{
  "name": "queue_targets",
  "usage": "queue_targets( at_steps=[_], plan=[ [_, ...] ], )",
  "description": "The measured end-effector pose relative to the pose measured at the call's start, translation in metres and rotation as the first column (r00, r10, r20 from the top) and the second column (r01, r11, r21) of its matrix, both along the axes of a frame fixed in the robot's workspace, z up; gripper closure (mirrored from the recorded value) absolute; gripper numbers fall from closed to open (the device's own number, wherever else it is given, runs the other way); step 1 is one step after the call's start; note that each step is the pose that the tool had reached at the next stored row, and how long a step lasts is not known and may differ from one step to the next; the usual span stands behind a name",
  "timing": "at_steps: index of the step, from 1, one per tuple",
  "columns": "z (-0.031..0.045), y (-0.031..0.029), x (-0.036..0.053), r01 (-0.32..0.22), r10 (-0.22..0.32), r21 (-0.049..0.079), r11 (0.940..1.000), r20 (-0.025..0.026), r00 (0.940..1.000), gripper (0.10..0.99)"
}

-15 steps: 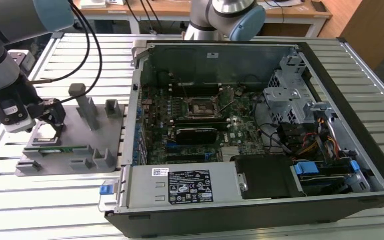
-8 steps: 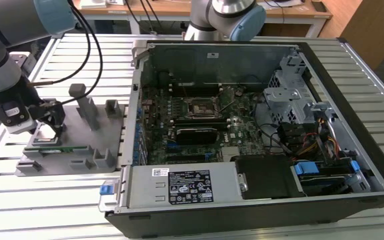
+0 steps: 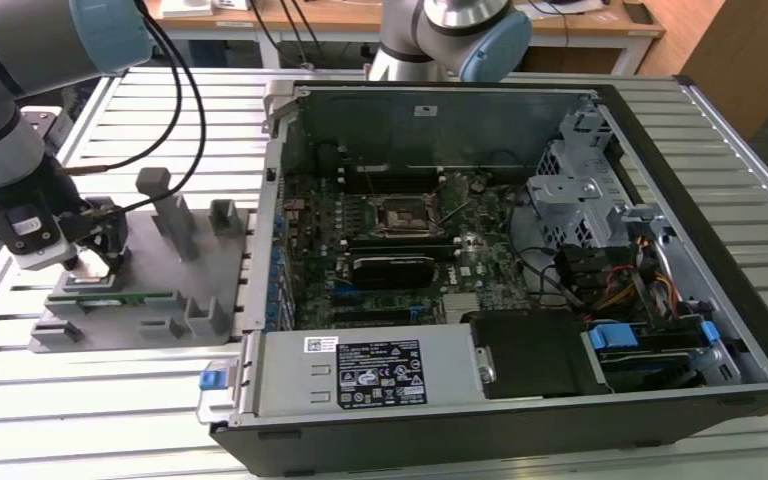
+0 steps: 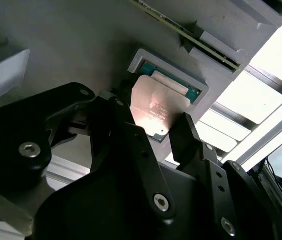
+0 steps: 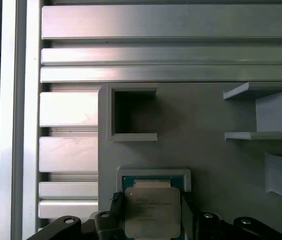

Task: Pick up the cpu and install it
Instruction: 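Pick up the cpu and move it towards the insertion slot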

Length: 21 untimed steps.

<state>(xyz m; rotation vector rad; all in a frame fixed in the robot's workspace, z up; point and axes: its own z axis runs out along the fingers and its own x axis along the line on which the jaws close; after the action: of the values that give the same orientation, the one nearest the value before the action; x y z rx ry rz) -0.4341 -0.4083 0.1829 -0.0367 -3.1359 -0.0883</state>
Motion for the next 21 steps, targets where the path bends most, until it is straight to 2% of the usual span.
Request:
queue_targets(
  at_steps=[9, 12, 13, 18, 21],
  plan=[
    [-0.0004, 0.0, 0.0018, 0.0, 0.0, 0.0, 1.0, 0.0008, 1.0, 0.545],
    [0.0016, 0.0, 0.0018, 0.0, 0.0, 0.0, 1.0, 0.0009, 1.0, 0.533],
    [0.0024, 0.0, 0.0017, 0.0, 0.0, 0.0, 1.0, 0.002, 1.0, 0.471],
    [0.0036, -0.0008, -0.0008, 0.0, 0.0, 0.0, 1.0, 0.0086, 1.0, 0.471],
    [0.0037, -0.0018, -0.002, 0.0, 0.0, 0.0, 1.0, 0.009, 1.0, 0.471]
  ],
)
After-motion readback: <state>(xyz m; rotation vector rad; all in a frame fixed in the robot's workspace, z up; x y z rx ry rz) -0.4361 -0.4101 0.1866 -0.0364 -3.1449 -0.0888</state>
